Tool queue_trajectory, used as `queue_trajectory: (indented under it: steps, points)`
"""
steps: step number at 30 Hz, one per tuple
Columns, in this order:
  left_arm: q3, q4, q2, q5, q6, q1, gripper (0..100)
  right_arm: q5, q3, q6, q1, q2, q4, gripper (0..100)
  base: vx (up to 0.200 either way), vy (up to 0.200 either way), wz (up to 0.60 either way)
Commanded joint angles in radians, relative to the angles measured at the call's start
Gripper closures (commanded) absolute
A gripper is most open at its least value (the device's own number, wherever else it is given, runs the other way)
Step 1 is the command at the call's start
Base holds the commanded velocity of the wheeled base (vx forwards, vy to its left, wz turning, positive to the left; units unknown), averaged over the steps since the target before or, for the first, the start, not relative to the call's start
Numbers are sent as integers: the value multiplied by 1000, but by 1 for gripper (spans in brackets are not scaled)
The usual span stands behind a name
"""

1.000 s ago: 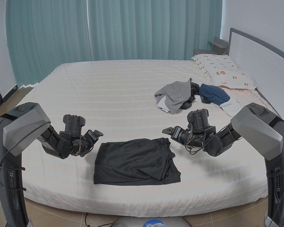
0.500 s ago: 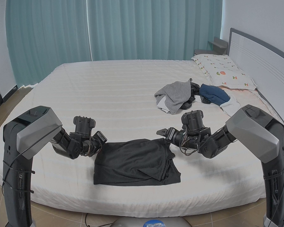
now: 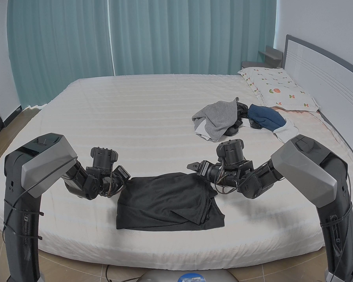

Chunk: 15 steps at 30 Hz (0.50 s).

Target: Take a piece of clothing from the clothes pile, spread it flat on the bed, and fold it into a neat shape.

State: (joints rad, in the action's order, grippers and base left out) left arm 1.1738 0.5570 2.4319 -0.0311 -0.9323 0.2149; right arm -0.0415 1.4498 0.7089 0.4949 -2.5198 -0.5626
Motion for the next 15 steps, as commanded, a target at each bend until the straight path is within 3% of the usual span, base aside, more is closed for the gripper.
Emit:
queue_trajectory:
  steps: [1,11,12,15]
  points:
    - [-13,1,-19,-1,-2,-2,100,0,15,-14,5,-33,-2,0,0,0,0]
    - [-19,1,-16,-1,0,-5,100,29,100,-32,1,-105,-2,0,0,0,0]
    - [-20,1,-14,-1,0,-5,100,40,110,-34,-1,-113,-2,100,0,0,0]
    - [-20,1,-13,-1,0,-5,100,63,115,-37,-2,-117,-10,100,0,0,0]
